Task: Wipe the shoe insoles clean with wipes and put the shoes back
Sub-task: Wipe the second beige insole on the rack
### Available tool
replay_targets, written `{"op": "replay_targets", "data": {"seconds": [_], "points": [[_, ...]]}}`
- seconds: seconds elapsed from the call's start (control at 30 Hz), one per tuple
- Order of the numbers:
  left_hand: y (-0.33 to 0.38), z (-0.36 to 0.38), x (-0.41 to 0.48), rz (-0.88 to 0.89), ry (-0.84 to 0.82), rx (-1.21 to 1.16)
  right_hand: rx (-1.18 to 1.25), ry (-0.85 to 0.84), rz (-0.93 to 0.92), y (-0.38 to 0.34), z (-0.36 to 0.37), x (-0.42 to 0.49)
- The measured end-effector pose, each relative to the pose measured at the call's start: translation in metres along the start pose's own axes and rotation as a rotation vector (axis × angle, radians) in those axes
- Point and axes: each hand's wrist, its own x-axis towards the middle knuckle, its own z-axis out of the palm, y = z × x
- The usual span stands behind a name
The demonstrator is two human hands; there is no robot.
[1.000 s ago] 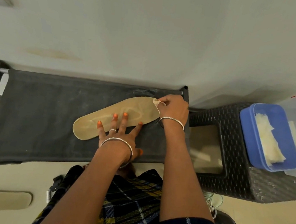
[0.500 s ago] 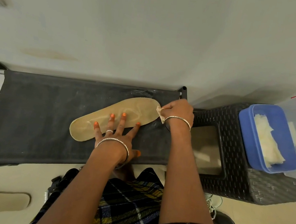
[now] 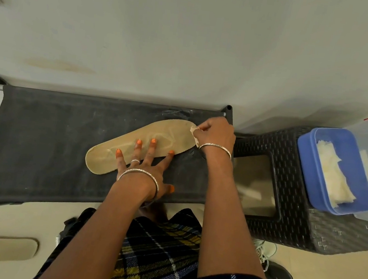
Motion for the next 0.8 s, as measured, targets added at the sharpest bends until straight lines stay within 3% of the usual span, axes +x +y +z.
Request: {"op": "replay_targets", "data": {"seconds": [0.17, 0.3, 0.5, 0.73, 0.8], "points": [[-0.002, 0.002, 0.001, -0.007, 0.004, 0.006, 0.094, 0.031, -0.121, -0.007, 0.010, -0.001], [-0.004, 0.001, 0.001, 0.000, 0.005, 0.007, 0.058, -0.227, -0.209, -0.012, 0.013, -0.005], [-0.006, 0.002, 0.003, 0.002, 0.017, 0.022, 0.090, 0.025, -0.092, -0.013, 0.015, -0.001], [-0.006, 0.001, 0.003, 0.005, 0.029, 0.022, 0.052, -0.190, -0.250, -0.025, 0.023, -0.007], [-0.006, 0.000, 0.003, 0.007, 0.032, 0.026, 0.011, -0.185, -0.240, -0.025, 0.022, -0.006]]}}
